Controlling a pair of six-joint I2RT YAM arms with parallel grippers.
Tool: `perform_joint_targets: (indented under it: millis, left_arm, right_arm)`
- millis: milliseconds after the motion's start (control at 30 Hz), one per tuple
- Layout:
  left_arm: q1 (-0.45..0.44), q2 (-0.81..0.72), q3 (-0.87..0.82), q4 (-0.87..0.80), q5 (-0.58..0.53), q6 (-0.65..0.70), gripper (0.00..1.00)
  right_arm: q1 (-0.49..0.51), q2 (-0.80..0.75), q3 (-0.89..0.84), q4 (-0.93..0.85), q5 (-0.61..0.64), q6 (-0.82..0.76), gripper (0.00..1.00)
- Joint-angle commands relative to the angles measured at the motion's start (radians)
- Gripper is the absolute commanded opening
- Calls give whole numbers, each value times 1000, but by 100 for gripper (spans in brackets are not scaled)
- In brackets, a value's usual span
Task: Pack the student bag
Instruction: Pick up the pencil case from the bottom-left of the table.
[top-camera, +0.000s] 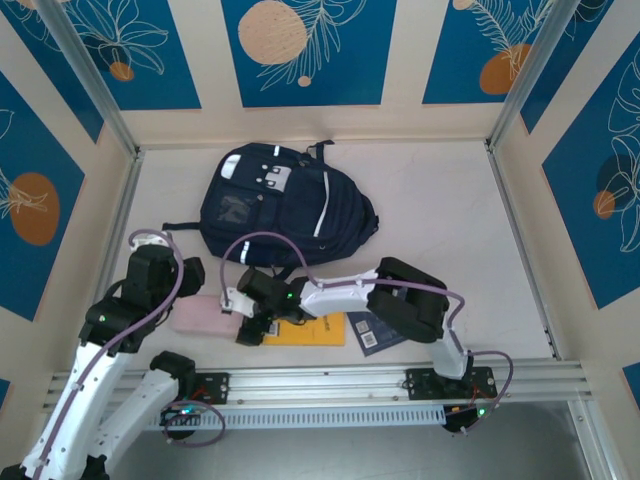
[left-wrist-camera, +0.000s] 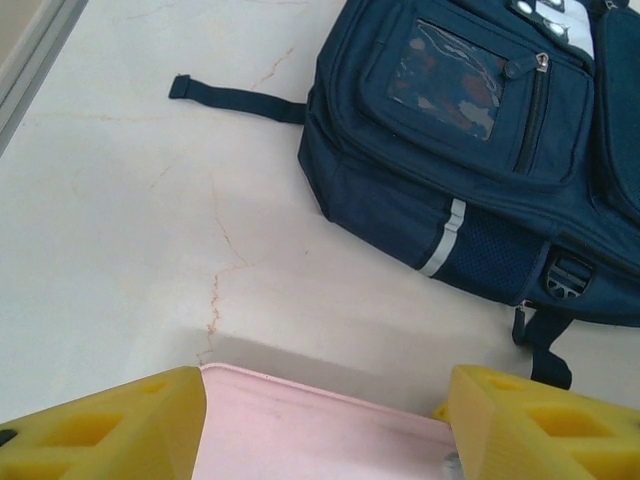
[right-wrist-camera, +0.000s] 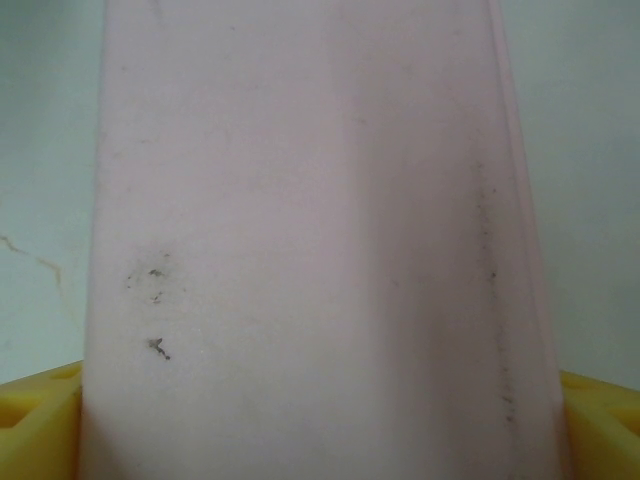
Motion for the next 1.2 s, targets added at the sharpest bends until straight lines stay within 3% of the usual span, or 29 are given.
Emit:
perform_joint_targets:
  millis: [0, 200, 400, 600, 767, 833, 1167]
  left_arm:
    - [-9, 3, 1, 19, 27, 19, 71]
    - [-9, 23, 16, 53, 110, -54, 85]
    - [-9, 37, 77, 95, 241, -119, 92]
    - [-9, 77, 19, 236, 472, -225, 93]
    - [-11, 89, -108, 588, 788, -368, 94]
    - [-11, 111, -132, 704, 864, -422, 94]
    - [-31, 174, -158, 855, 953, -473, 90]
  right_arm:
    - [-13, -126, -48, 72, 71, 61, 78]
    - [-34, -270, -181, 124, 167, 126, 78]
    - [-71, -440, -314, 119, 300, 192, 78]
    - [-117, -659, -476, 164, 270, 279, 79]
    - [-126, -814, -576, 200, 234, 316, 79]
    - [-130, -857, -601, 202, 230, 331, 79]
    - [-165, -1020, -690, 258, 85, 395, 78]
